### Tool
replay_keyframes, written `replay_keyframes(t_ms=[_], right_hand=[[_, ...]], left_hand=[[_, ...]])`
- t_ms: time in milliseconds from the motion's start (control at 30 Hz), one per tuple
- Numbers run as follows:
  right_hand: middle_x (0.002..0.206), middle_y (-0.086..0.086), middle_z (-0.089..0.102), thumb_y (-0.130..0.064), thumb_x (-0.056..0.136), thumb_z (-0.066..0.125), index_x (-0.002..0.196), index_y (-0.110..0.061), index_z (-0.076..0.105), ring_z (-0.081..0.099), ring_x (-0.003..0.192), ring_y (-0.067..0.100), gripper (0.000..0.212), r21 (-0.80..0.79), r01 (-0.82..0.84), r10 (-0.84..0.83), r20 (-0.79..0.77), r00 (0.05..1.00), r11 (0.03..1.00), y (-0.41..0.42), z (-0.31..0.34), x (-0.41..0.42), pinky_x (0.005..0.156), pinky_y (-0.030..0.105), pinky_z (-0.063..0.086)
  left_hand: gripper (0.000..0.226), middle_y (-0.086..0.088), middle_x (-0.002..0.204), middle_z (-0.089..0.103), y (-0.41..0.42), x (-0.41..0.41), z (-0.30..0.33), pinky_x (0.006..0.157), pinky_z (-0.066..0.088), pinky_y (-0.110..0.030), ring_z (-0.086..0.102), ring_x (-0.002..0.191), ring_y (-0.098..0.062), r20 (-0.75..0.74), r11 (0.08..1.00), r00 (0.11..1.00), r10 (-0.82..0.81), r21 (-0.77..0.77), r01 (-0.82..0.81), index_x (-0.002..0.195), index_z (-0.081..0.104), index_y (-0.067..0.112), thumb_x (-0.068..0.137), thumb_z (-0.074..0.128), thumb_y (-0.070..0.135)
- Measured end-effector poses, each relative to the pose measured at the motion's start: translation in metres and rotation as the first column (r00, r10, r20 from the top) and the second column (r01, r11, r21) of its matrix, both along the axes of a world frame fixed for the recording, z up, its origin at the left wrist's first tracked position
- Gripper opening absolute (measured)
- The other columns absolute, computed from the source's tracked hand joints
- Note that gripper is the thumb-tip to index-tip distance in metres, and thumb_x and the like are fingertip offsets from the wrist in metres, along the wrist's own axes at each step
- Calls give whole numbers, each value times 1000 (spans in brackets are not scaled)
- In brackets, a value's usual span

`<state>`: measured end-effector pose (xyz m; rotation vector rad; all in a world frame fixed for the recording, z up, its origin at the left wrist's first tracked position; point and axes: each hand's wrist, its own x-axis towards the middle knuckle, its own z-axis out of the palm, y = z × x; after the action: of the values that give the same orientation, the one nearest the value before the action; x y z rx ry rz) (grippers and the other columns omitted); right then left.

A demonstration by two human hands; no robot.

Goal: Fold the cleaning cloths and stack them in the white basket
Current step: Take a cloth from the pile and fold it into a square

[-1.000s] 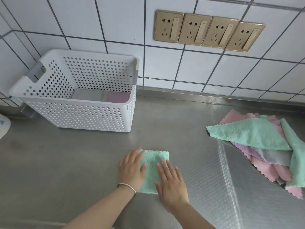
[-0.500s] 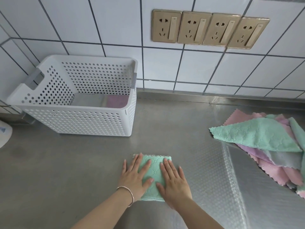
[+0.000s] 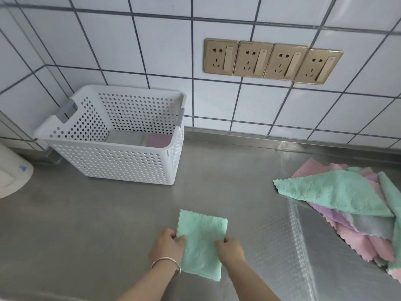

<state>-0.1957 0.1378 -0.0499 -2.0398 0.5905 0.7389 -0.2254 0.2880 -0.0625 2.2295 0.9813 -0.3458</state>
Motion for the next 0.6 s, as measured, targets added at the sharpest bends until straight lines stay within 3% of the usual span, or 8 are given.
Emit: replay_keyframes(t_ms=[67,167,267,367,433,600], right_hand=[[66,-2,43,-21,92,45,68,-17,40,40,56,12,25,28,-2,0,50,999,1000,-4,2,-2,49,23,29],[71,1,46,-20,96,41,78,-11,43,41,59,14,20,105,64,-86,228,970,992,-4,21,-5,51,25,31],[69,4,45,-22,97,40,84,-2,41,39,59,17,24,180,85,-154,416,896,980,0,48,-7,52,29,32],[60,2,38,-19,97,41,73,-8,33,34,52,12,28,243,57,-188,561,806,968,17,83,2,49,25,30],[58,0,37,-18,97,42,69,-13,31,35,46,5,30,267,14,-192,656,730,964,34,107,15,45,19,29],[58,-7,38,-19,97,43,70,-21,32,42,48,-2,29,308,-97,-205,803,559,946,105,170,53,45,13,32]], left_hand=[[16,4,74,56,-7,-1,9,63,38,-26,52,71,-20,68,985,994,80,-157,-68,79,47,23,82,62,31],[20,1,80,55,-15,5,35,63,34,-27,49,76,-20,137,911,970,201,-391,-134,82,51,17,85,61,34],[39,5,65,40,-13,11,64,62,30,-26,39,70,-17,187,897,971,151,-439,-55,64,41,19,93,46,45],[48,1,54,35,4,16,95,49,24,-24,31,52,-16,476,978,878,48,-200,56,63,39,14,87,38,55],[42,3,48,37,24,24,117,50,25,-30,36,49,-20,608,996,791,-71,-4,93,67,43,15,83,32,52],[27,12,50,37,90,63,179,54,21,-30,43,52,-26,812,982,564,-153,189,-5,73,42,16,93,37,34]])
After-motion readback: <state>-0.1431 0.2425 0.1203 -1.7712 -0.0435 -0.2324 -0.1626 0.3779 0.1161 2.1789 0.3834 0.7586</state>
